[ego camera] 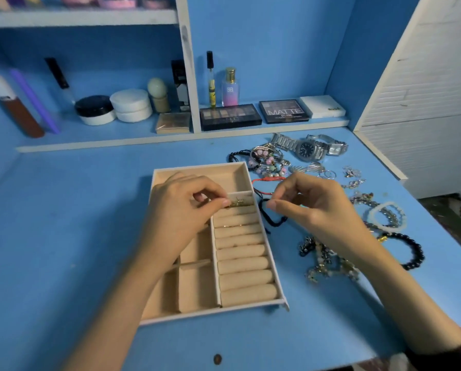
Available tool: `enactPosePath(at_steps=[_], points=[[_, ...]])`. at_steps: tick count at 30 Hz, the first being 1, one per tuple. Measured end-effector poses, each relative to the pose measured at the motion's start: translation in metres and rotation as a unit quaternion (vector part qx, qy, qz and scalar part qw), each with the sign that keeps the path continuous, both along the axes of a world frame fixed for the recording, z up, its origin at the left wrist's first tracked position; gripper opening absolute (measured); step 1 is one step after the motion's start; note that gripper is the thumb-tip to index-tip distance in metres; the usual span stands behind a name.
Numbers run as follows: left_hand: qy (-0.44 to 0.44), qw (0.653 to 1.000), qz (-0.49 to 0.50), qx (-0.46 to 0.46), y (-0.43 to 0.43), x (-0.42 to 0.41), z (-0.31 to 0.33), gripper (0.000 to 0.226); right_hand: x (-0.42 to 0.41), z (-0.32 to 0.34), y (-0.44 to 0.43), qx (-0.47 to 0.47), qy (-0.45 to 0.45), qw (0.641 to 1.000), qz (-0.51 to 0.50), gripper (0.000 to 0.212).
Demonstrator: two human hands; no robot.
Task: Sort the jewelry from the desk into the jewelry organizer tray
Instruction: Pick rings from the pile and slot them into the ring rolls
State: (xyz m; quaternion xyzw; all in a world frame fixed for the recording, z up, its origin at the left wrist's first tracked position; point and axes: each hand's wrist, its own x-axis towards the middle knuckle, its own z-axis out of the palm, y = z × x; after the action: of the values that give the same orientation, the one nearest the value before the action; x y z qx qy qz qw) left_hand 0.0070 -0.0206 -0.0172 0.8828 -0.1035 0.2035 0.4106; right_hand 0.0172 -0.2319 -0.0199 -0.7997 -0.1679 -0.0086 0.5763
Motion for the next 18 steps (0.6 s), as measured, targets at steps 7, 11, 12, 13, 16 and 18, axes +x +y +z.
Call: enactPosePath(at_steps=[7,11,12,13,16,18], points=[[-0.006,1.000,-0.004,0.017,0.003,0.002,-0.008,0.014,0.000,0.008,0.010,-0.114,-0.006,0.991,0.066,0.007],[-0.014,0.999,-0.007,0.034,0.005,0.003,-0.009,0.011,0.003,0.008,0.015,-0.154,-0.016,0.985,0.076,0.008],[-0.015,0.999,-0.007,0.032,0.005,0.003,-0.009,0.011,0.004,0.008,0.016,-0.164,-0.021,0.983,0.077,0.008],[-0.016,0.999,-0.007,0.031,0.006,0.003,-0.009,0.011,0.005,0.007,0.017,-0.174,-0.026,0.981,0.078,0.008],[-0.014,0.999,-0.007,0.035,0.006,0.003,-0.009,0.011,0.007,0.008,0.017,-0.199,-0.037,0.976,0.080,0.008],[-0.011,0.999,-0.006,0.038,0.005,0.002,-0.009,0.010,0.009,0.011,0.017,-0.224,-0.050,0.969,0.088,0.007]])
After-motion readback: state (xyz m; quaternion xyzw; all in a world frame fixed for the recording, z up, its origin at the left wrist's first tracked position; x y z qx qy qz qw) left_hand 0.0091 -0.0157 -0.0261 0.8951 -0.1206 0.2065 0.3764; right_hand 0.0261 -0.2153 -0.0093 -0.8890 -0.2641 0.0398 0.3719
